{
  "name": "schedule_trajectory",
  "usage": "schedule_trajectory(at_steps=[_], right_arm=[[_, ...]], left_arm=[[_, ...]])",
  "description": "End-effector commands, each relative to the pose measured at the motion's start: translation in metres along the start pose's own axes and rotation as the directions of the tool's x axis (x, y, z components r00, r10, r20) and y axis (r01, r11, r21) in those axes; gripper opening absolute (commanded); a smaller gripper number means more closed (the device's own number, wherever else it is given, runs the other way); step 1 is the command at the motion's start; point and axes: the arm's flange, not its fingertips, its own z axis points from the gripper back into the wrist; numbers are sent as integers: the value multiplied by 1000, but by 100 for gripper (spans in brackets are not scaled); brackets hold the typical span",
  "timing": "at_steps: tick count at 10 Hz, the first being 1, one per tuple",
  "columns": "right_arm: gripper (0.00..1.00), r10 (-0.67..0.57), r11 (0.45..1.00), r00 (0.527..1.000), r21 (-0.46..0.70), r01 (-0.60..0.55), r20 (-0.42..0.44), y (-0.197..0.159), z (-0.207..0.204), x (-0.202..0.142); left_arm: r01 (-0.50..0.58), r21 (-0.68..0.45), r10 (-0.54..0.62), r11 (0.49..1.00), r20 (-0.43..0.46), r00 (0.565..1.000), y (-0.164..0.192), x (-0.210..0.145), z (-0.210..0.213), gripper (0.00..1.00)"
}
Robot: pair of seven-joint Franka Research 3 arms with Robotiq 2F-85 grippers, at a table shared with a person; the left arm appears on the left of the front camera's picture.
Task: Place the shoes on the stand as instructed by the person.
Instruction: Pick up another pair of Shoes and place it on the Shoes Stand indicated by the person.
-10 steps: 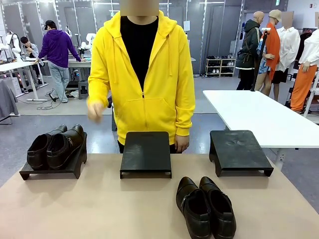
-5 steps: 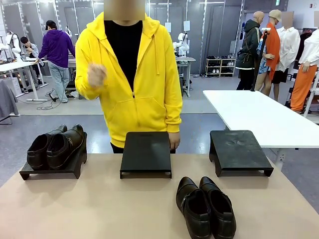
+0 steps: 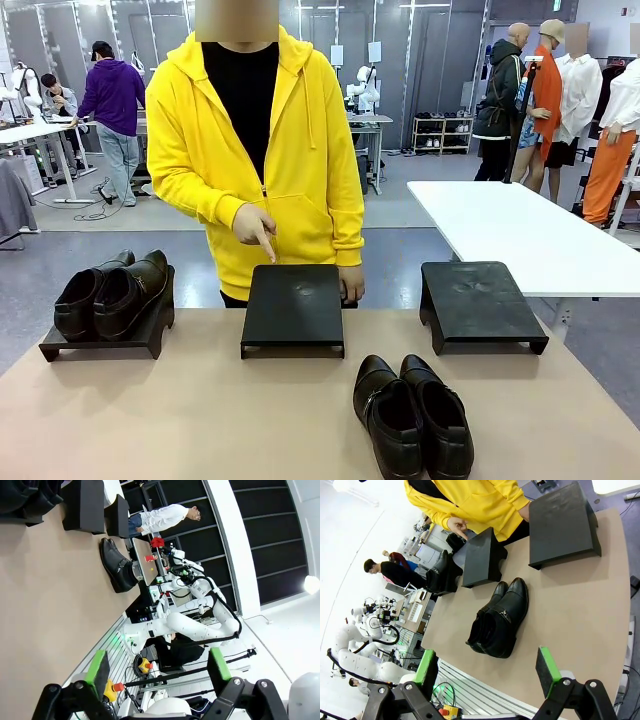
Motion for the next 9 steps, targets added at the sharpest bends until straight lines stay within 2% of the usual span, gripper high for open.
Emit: schedule_trajectory(at_steps=[1,3,5,7,9], right_arm=[[100,30,999,997,-12,-31,-66,24,-4,14],[100,74,991,968,-95,-99,-238,86,-50,41],[100,128,965,917,-166,-203,-379,146,-121,45],[100,145,918,870,-264,-296,-472,191,-192,26],[100,98,886,843,-340,-316,-530,215,-246,-5]], left_arm=[[-5,13,5,1000,0,1000,-3,-3,-3,100],[-5,13,5,1000,0,1000,-3,-3,-3,100],[-5,13,5,1000,0,1000,-3,-3,-3,100],[-5,13,5,1000,0,1000,-3,-3,-3,100],[-5,13,5,1000,0,1000,-3,-3,-3,100]])
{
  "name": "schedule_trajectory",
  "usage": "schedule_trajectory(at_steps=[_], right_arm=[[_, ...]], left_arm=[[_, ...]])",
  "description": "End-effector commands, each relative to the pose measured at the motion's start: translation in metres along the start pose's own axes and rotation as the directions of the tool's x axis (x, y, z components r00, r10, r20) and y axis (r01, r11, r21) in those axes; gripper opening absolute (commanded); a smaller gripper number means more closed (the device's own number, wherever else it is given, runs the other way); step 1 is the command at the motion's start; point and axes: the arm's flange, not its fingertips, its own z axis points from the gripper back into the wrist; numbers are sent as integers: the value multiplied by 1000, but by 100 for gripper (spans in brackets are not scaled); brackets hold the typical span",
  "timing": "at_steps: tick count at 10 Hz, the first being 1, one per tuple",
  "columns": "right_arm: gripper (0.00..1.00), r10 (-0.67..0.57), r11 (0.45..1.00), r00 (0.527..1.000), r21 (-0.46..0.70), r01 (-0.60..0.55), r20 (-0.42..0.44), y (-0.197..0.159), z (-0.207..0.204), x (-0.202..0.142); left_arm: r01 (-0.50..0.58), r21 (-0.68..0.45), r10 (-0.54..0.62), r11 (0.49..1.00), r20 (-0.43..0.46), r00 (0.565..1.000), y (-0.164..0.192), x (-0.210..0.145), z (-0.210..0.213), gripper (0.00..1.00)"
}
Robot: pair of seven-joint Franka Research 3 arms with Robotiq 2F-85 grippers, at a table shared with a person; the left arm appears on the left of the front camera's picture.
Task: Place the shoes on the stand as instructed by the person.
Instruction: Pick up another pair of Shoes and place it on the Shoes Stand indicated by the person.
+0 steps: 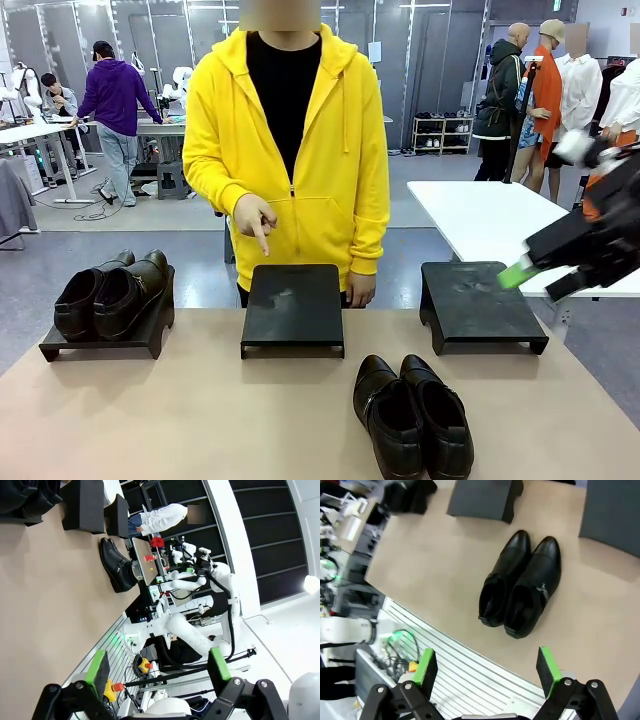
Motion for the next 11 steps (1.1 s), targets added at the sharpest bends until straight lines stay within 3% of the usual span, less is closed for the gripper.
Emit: schedule_trajectory(at_steps=[1,4,11], right_arm=[[100,-69,991,996,-121,62,-57,18,-46,-1],[100,-108,968,989,-236,81,-103,29,-112,-6],[100,-125,937,962,-347,35,-242,-6,-230,-19]], left_arm=[[-5,14,5,1000,1,1000,-3,-3,-2,100],[-5,14,5,1000,1,1000,-3,-3,-2,100],[-5,14,5,1000,1,1000,-3,-3,-2,100]])
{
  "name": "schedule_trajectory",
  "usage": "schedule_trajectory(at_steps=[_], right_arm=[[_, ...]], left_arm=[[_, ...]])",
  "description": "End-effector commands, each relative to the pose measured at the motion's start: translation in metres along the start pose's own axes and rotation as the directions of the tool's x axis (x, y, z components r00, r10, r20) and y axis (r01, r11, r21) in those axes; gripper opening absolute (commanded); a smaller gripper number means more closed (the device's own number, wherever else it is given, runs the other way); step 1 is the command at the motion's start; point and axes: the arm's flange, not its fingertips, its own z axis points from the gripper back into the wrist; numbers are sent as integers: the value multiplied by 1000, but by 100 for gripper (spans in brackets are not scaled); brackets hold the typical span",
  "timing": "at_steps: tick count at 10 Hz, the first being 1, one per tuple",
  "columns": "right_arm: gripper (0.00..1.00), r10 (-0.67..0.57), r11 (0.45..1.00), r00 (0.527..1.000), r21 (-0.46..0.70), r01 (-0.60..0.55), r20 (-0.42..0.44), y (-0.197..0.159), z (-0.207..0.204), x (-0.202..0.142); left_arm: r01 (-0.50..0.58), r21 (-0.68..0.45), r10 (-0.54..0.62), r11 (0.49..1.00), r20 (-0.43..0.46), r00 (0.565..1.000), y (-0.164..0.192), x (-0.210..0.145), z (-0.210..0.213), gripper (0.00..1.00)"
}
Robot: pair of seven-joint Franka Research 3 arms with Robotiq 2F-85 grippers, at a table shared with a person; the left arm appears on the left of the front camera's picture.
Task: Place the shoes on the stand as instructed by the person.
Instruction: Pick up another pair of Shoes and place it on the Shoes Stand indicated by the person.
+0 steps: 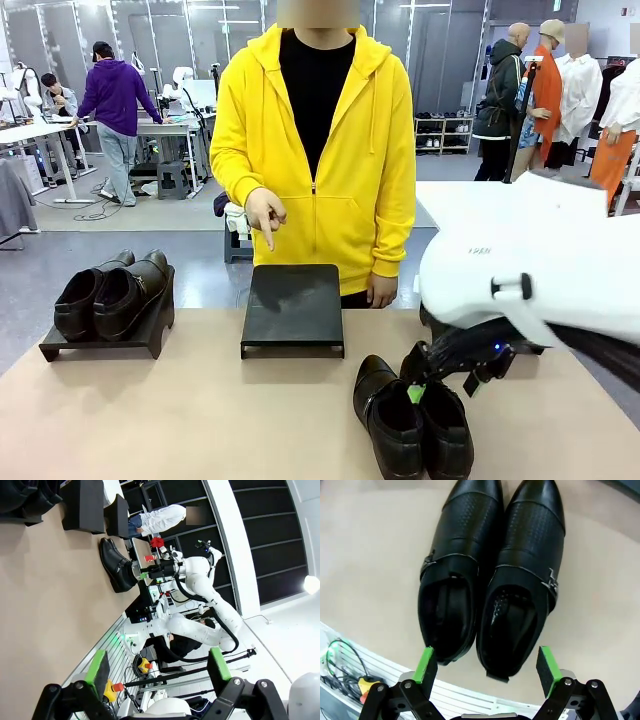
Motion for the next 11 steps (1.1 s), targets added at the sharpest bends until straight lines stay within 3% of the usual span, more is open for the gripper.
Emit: schedule_trajectory(at_steps=[1,4,6,9,10,11], right_arm=[[100,-17,1000,1000,-3,17,-4,-3,-28,-8],[100,30,999,999,-23,-31,-22,12,-51,-4],[100,-4,1000,998,-15,3,-63,11,-69,-6],[14,16,999,999,-36,-17,-31,11,-71,-8],[34,21,999,999,-34,-22,-37,14,-71,-11],[0,32,999,999,-36,-33,-33,16,-71,-14]], left_arm=[[-5,14,5,1000,0,1000,-3,-2,-2,100],[-5,14,5,1000,0,1000,-3,-2,-2,100],[-5,14,5,1000,0,1000,-3,-2,-2,100],[-5,14,5,1000,0,1000,-3,-2,-2,100],[-5,14,5,1000,0,1000,-3,-2,-2,100],[-5,14,5,1000,0,1000,-3,-2,-2,100]])
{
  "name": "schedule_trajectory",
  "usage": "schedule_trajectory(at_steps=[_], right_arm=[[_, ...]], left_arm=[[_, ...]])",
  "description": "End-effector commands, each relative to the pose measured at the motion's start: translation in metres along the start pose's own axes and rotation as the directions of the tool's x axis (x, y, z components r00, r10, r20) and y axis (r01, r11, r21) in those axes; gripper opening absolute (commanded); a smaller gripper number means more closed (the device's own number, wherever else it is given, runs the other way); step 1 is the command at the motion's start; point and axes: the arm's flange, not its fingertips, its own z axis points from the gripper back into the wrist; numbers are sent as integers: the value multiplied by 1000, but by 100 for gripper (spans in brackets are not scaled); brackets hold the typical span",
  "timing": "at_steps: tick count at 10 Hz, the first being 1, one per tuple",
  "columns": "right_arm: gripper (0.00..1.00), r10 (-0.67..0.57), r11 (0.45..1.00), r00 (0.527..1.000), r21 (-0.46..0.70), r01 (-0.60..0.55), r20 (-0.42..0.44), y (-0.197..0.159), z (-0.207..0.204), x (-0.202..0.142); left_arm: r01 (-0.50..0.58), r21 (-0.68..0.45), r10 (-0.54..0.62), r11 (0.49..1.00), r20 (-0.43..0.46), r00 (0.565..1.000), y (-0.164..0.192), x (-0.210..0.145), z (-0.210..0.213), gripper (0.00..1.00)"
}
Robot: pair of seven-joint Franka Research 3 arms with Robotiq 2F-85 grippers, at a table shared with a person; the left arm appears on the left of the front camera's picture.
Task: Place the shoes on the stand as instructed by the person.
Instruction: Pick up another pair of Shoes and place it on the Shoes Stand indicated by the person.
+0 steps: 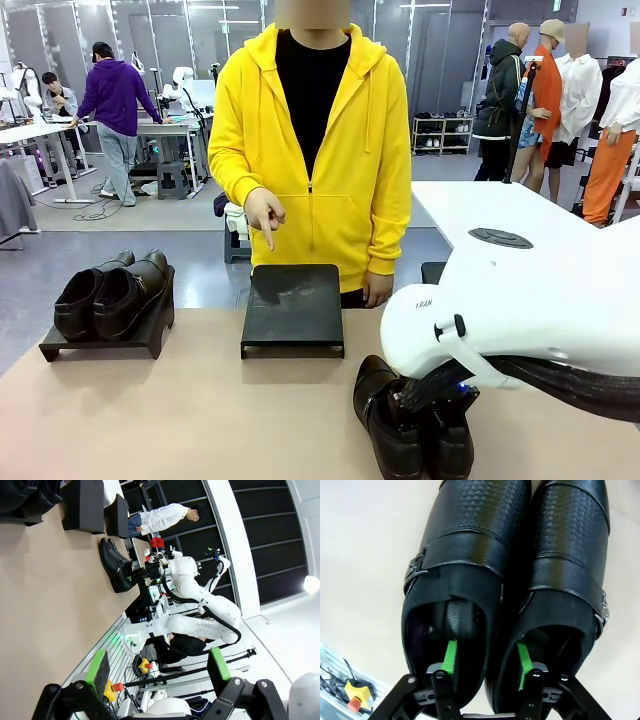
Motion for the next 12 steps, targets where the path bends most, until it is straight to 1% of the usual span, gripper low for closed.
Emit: schedule_trajectory(at_steps=[1,4,6,7,12], right_arm=[[0,-28,999,999,-17,29,21,2,-9,-17],[0,-55,998,998,-13,55,29,-1,-7,-16],[0,-83,996,995,20,82,58,-3,5,-19],[0,-26,1000,1000,-11,26,9,-3,0,1],[0,-26,1000,1000,-11,26,9,-3,0,1]], left_arm=[[-4,14,4,1000,0,1000,-3,-2,-2,100],[-4,14,4,1000,0,1000,-3,-2,-2,100],[-4,14,4,1000,0,1000,-3,-2,-2,100],[-4,14,4,1000,0,1000,-3,-2,-2,100],[-4,14,4,1000,0,1000,-3,-2,-2,100]])
